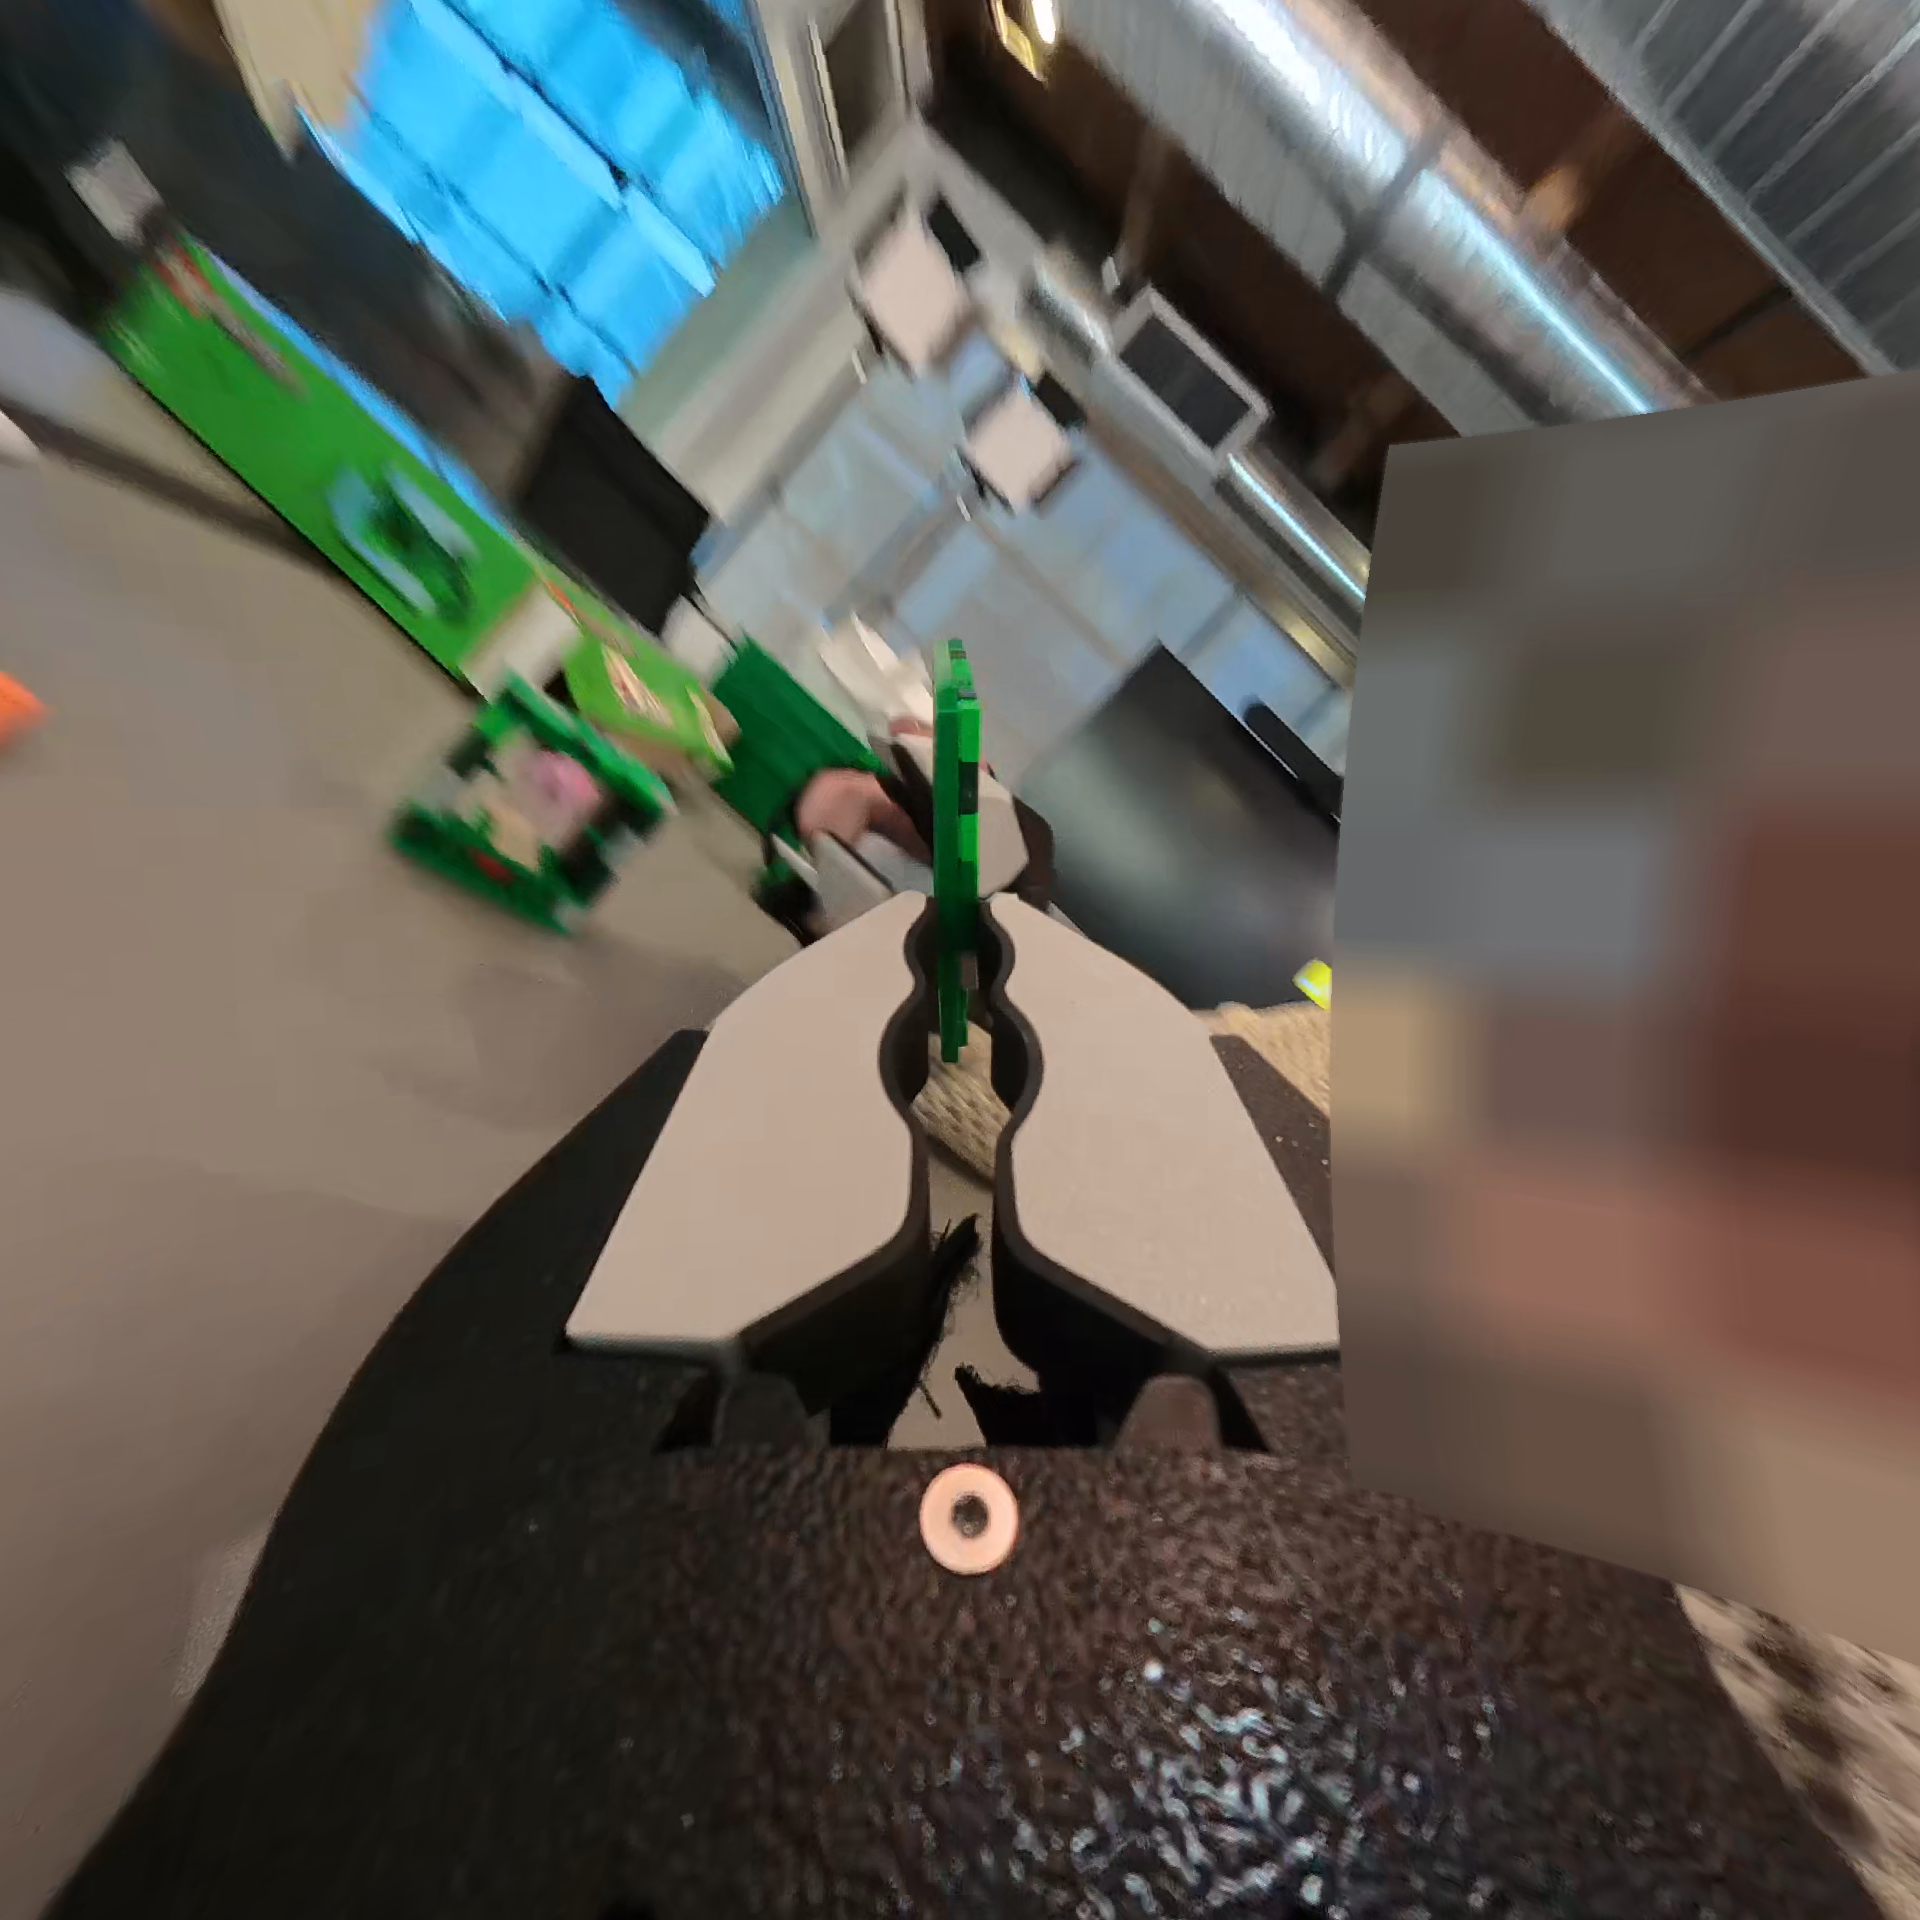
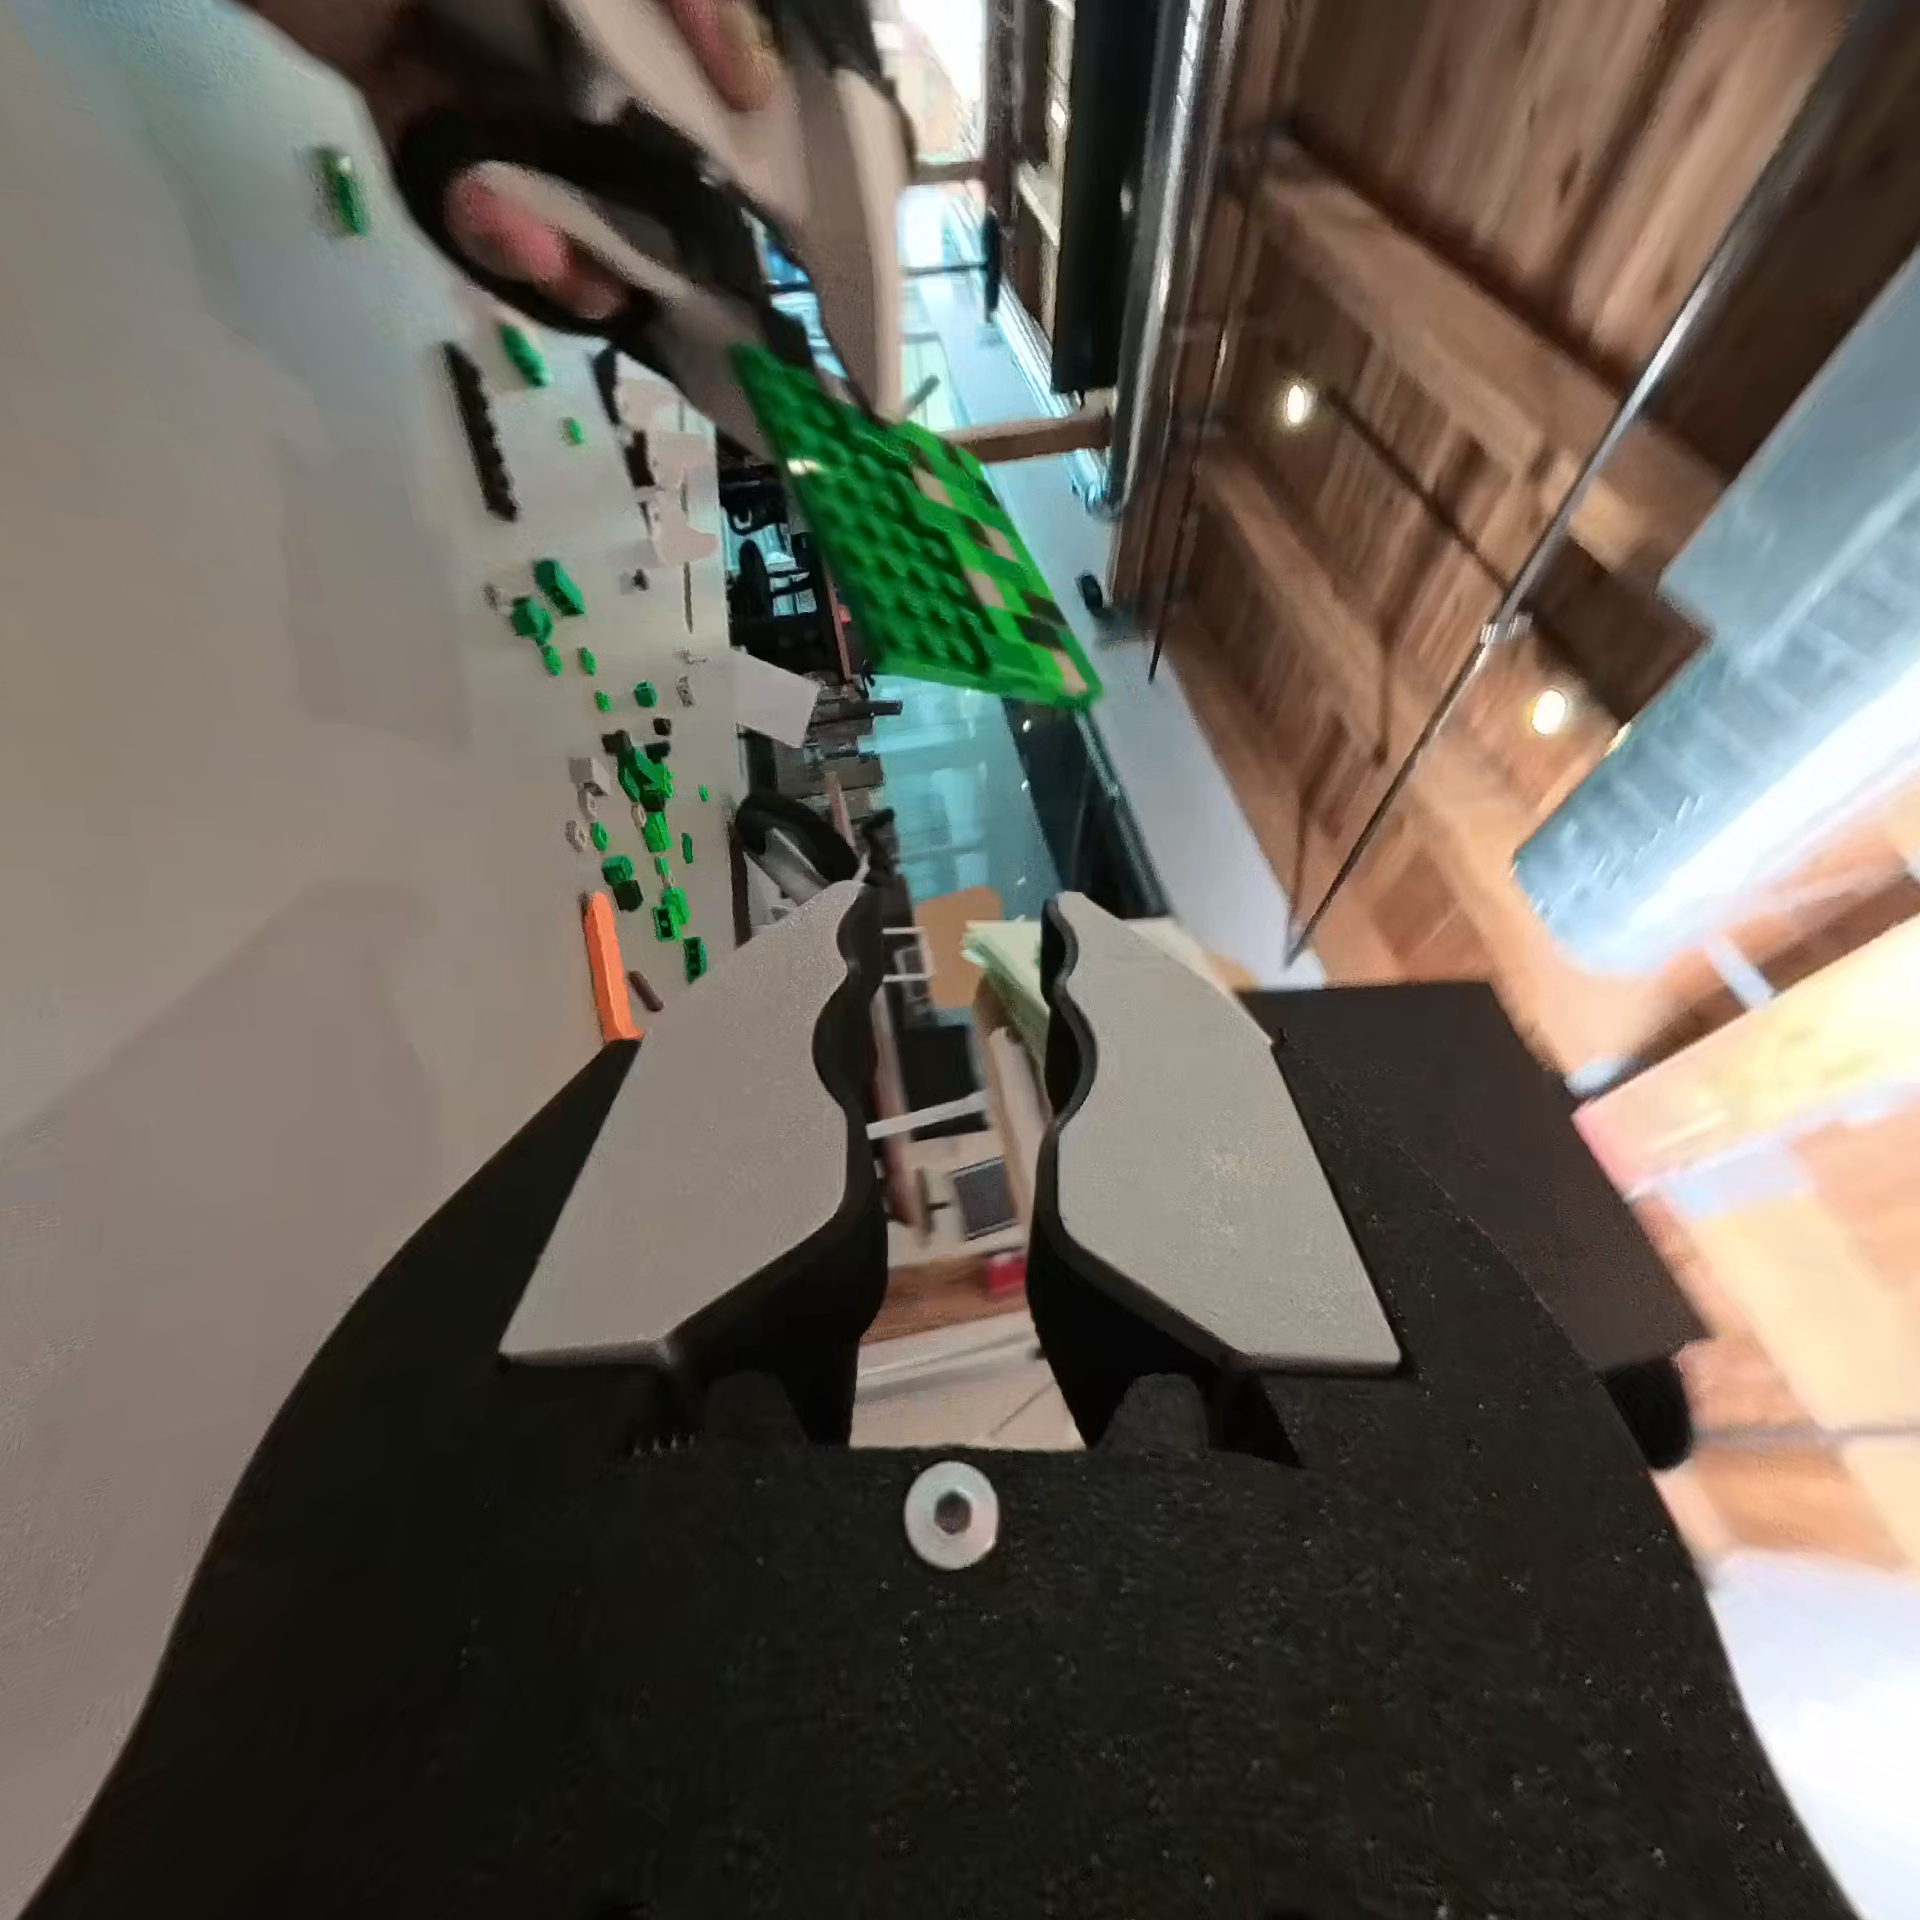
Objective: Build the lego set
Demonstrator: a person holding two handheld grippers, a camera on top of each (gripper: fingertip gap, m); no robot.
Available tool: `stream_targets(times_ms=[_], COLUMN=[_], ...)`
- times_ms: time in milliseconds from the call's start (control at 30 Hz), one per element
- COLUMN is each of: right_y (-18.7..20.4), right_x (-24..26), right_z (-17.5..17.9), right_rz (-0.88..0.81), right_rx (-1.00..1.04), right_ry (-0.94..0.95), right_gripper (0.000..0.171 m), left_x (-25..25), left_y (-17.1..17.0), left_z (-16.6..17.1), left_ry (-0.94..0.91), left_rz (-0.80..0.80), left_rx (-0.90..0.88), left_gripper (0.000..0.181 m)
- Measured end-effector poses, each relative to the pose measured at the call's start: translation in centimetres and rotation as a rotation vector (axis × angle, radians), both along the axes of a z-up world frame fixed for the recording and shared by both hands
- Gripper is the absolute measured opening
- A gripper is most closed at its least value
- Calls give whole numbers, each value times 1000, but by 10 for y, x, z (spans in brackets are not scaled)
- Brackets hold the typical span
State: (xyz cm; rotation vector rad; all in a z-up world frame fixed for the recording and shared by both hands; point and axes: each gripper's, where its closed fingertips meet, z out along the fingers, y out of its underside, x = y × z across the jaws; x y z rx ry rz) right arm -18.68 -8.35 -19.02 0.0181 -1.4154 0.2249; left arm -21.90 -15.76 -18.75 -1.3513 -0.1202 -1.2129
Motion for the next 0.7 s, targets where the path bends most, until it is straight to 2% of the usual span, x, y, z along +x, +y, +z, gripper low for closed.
stream_targets(times_ms=[100,300,467,567,700], right_y=[3,-50,-74,-79,-85], right_x=[0,1,-13,-22,-26], right_z=[11,11,6,0,-5], right_rz=[41,288,362,351,324], right_rx=[-265,-725,-1060,-1185,-1211], right_ry=[-41,-281,-453,-513,-529], right_gripper=[28,28,39,49,58], left_x=[-12,-17,-13,-9,-7], left_y=[2,10,14,16,18], left_z=[4,1,3,4,4], left_ry=[-6,34,96,160,207], left_rz=[100,218,283,329,369], left_rx=[40,43,80,97,109], left_gripper=[6,6,6,6,6])
